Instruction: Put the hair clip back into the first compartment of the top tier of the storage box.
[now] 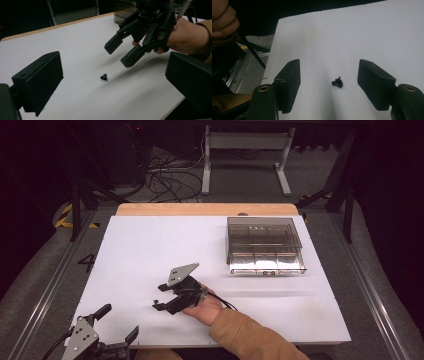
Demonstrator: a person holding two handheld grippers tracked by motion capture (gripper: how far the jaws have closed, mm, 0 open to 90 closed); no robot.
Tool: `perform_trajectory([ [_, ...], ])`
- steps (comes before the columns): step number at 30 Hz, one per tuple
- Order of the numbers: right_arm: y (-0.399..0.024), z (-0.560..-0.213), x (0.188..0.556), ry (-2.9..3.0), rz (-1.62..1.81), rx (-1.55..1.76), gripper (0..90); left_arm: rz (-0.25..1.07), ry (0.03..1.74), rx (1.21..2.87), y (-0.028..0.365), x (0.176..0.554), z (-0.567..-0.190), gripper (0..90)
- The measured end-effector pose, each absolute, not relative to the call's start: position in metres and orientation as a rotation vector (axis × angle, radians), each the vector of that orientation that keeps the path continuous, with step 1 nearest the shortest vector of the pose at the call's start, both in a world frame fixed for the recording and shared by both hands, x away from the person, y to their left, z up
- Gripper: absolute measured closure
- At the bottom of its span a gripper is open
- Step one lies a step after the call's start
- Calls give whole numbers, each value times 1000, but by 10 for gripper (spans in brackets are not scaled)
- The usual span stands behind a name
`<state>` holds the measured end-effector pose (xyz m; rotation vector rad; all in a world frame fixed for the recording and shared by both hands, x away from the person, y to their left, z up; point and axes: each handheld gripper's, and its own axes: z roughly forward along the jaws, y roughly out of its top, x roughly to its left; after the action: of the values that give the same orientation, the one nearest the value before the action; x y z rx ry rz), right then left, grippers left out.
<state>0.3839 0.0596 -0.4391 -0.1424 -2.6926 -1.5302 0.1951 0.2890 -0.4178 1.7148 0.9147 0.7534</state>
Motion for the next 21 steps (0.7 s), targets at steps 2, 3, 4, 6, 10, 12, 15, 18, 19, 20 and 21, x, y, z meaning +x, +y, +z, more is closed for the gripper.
perform_trajectory([
  [2, 63, -442, 385, -2710, -1512, -151, 385, 751, 914, 1714, 289, 195, -418, 22],
  [3, 64, -443, 385, -2714, -1503, -157, 394, 751, 914, 1714, 289, 195, -418, 22],
  [4, 65, -444, 385, -2721, -1496, -162, 402, 751, 914, 1714, 289, 195, -418, 22],
  [6, 68, -446, 387, -2735, -1483, -171, 415, 750, 911, 1719, 289, 195, -418, 22],
  [10, 72, -449, 388, -2752, -1460, -184, 429, 753, 908, 1719, 289, 196, -418, 23],
  [12, 75, -451, 389, -2760, -1446, -194, 438, 757, 907, 1719, 290, 196, -418, 23],
  [15, 79, -455, 390, -2785, -1417, -193, 457, 754, 906, 1721, 290, 196, -418, 23],
  [18, 81, -456, 390, -2796, -1401, -198, 477, 751, 907, 1720, 290, 196, -418, 23],
  [19, 82, -458, 391, -2811, -1384, -203, 484, 755, 905, 1720, 290, 196, -418, 24],
  [20, 82, -459, 391, -2811, -1380, -205, 486, 751, 906, 1721, 290, 196, -418, 24],
  [21, 82, -459, 391, -2811, -1380, -205, 486, 753, 906, 1723, 290, 196, -418, 24],
])
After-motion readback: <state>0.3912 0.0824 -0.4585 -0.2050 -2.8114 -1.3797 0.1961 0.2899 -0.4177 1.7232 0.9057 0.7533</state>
